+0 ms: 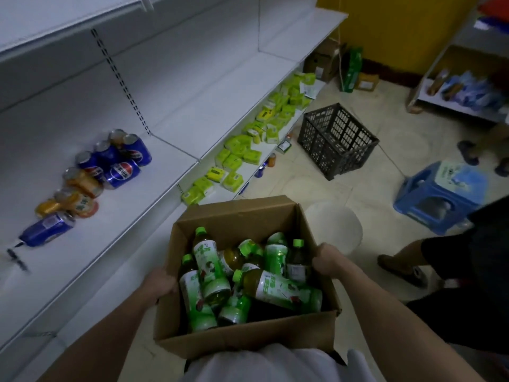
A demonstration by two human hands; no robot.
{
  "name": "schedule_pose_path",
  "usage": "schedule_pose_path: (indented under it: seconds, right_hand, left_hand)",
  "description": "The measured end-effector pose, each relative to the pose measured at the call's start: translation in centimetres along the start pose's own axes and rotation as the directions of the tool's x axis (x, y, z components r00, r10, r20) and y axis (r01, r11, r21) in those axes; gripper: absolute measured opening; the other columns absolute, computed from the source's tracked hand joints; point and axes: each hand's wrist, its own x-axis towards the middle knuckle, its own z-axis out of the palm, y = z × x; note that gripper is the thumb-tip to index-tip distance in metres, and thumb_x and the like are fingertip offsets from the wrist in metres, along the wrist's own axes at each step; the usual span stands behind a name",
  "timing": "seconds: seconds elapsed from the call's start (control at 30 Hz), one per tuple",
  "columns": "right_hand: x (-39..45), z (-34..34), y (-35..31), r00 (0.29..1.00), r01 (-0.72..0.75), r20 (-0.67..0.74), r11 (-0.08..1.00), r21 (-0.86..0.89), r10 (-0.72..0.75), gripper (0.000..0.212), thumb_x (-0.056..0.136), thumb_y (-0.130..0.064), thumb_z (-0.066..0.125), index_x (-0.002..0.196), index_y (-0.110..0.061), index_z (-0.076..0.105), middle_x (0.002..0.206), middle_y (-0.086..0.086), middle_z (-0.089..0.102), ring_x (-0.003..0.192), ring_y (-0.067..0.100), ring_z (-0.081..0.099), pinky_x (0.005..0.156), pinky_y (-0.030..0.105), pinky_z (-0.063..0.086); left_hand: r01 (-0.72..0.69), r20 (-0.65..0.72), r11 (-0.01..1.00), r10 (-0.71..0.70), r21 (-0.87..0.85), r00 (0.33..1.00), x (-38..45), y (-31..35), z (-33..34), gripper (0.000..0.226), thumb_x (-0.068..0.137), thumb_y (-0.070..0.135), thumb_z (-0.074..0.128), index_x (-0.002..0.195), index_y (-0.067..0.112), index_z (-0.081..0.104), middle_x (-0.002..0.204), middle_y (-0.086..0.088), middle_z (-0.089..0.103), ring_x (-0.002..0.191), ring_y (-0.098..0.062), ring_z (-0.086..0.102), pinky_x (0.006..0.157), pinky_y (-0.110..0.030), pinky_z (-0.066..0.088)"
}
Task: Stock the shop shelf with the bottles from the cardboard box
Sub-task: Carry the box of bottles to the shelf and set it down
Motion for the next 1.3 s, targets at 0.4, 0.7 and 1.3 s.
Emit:
schedule_pose_path:
  seconds: [0.4, 0.7, 1.3]
  right_hand:
    - [13.4, -16.8, -6.6, 0.978, 0.208, 0.029, 0.973, -0.097, -0.206, 0.036, 0.090, -0.011, 0.052, 0.124, 0.001, 0.056, 0.126, 0.019, 0.059, 0.116, 0.032, 0.057, 0.097, 0.041, 0.050]
    - [22.2, -18.6, -15.0, 0.956, 0.292, 0.093, 0.924, -0.246, -0.277, 0.036, 0.089, -0.013, 0.051, 0.121, 0.003, 0.055, 0.125, 0.021, 0.059, 0.113, 0.033, 0.058, 0.093, 0.038, 0.050]
    - [29.5, -20.3, -26.5, 0.812, 0.578, 0.279, 0.634, -0.514, -0.514, 0.006, 0.088, -0.002, 0.049, 0.089, -0.001, 0.054, 0.119, 0.031, 0.059, 0.107, 0.040, 0.060, 0.070, 0.031, 0.037]
  left_hand:
    - [0.016, -0.195, 0.982, -0.053, -0.188, 0.979, 0.3, 12.8, 0.6, 0.006, 0.059, 0.016, 0.061, 0.058, 0.010, 0.060, 0.063, -0.009, 0.060, 0.058, -0.022, 0.057, 0.048, -0.023, 0.040]
    - [0.136, -0.218, 0.957, -0.194, -0.258, 0.957, 8.1, 13.5, -0.8, 0.018, 0.075, 0.005, 0.062, 0.057, 0.007, 0.062, 0.061, -0.010, 0.060, 0.057, -0.023, 0.058, 0.049, -0.022, 0.039]
    - [0.205, -0.237, 0.873, -0.334, -0.442, 0.912, 10.3, 14.5, -1.3, 0.009, 0.082, 0.010, 0.063, 0.078, 0.002, 0.063, 0.088, -0.023, 0.068, 0.080, -0.035, 0.066, 0.063, -0.034, 0.049]
